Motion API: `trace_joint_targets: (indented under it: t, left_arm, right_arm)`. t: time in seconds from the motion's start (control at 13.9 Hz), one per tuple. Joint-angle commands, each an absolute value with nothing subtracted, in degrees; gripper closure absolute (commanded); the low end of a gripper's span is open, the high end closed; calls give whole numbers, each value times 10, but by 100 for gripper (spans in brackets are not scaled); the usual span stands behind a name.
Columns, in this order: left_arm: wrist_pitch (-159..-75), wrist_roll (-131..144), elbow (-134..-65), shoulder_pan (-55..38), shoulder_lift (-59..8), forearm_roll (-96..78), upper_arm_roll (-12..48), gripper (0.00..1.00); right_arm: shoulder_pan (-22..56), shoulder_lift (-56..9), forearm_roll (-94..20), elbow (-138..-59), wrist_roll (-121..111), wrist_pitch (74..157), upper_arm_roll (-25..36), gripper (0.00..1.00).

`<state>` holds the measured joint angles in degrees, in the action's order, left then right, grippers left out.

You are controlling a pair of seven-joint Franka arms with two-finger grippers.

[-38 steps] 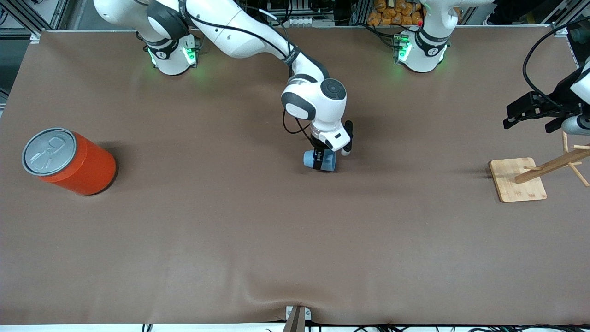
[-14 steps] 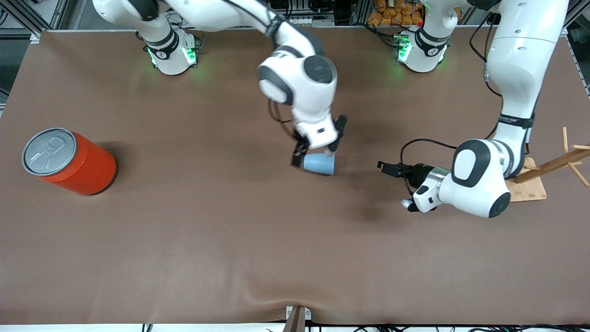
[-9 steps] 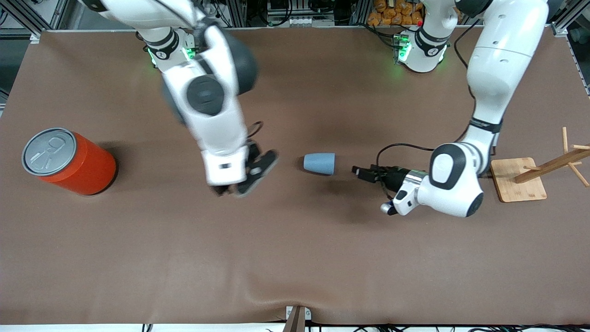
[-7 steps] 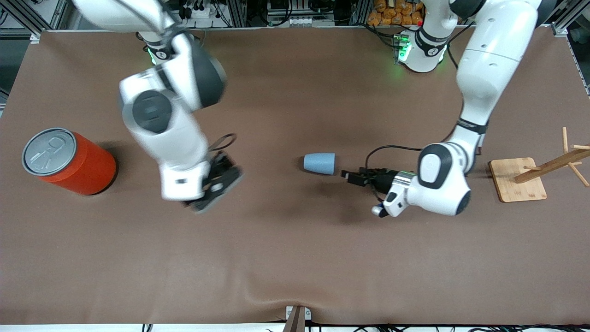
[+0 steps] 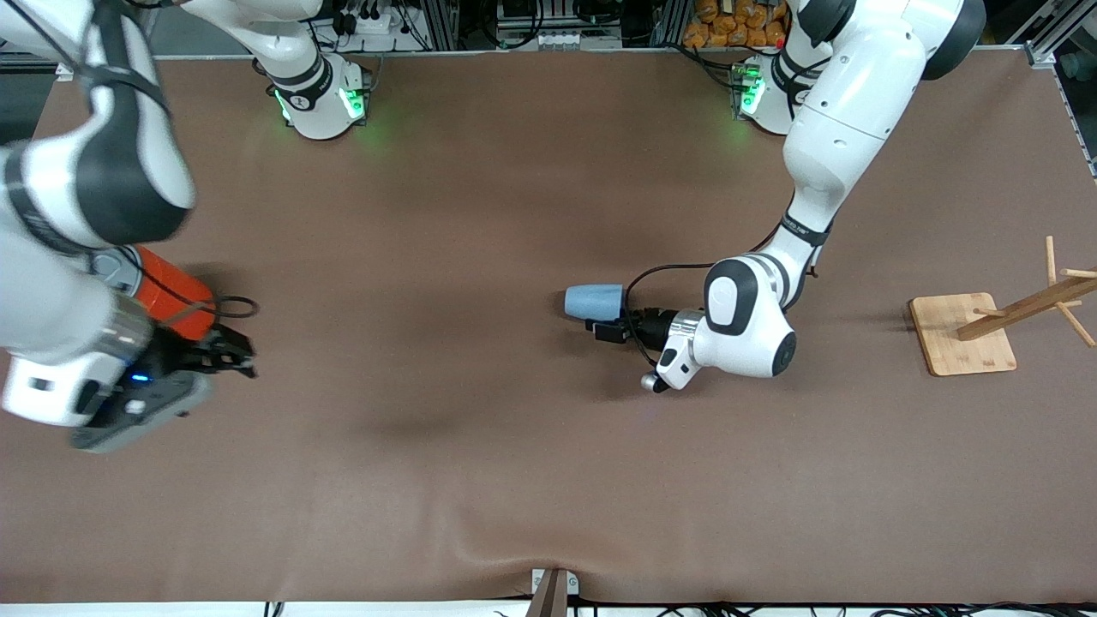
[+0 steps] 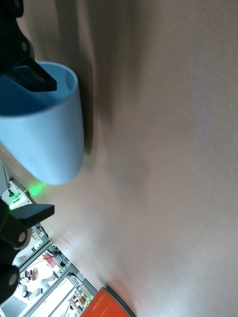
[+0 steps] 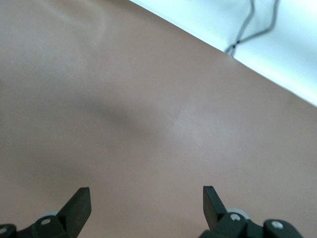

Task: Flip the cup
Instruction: 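Grasp the cup with the left gripper while the right arm withdraws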

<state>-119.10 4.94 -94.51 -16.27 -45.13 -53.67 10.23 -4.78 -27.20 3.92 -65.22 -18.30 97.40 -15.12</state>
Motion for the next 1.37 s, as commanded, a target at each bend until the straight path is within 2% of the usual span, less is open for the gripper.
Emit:
trace_joint_targets:
  t: [0.0, 0.22, 0.36, 0.58, 0.72, 0.79, 0.87, 0.94, 1.3]
  left_arm:
    - [-1197, 48, -961, -169, -440, -551, 99, 0]
    - [-1206, 48, -958, -170, -438, -558, 99, 0]
    - [-1207, 49, -957, -170, -435, -559, 100, 0]
    - [-1209, 48, -956, -174, -435, -584, 99, 0]
    - [-1212, 49, -956, -176, -435, -596, 99, 0]
    - [-1213, 48, -956, -177, -435, -596, 99, 43]
    - [-1213, 50, -955, -185, -434, -592, 97, 80]
    - [-1213, 57, -955, -197, -433, -589, 92, 99]
    - [-1213, 75, -955, -197, -431, -559, 91, 100]
  right_arm:
    - [-57, -207, -21, -670, -44, 899, -129, 0]
    - [2, -132, -42, -725, 2, 872, -29, 0]
    - [9, -72, -76, -792, 4, 868, 11, 0]
    - [22, 13, -70, -885, 81, 867, 23, 0]
    - [17, 39, -58, -916, 90, 867, 21, 0]
    - [14, 39, -55, -915, 89, 863, 23, 0]
    - [10, 39, -55, -916, 90, 859, 24, 0]
    - [8, 38, -54, -917, 90, 853, 23, 0]
    - [-8, -5, -48, -845, 85, 852, 25, 0]
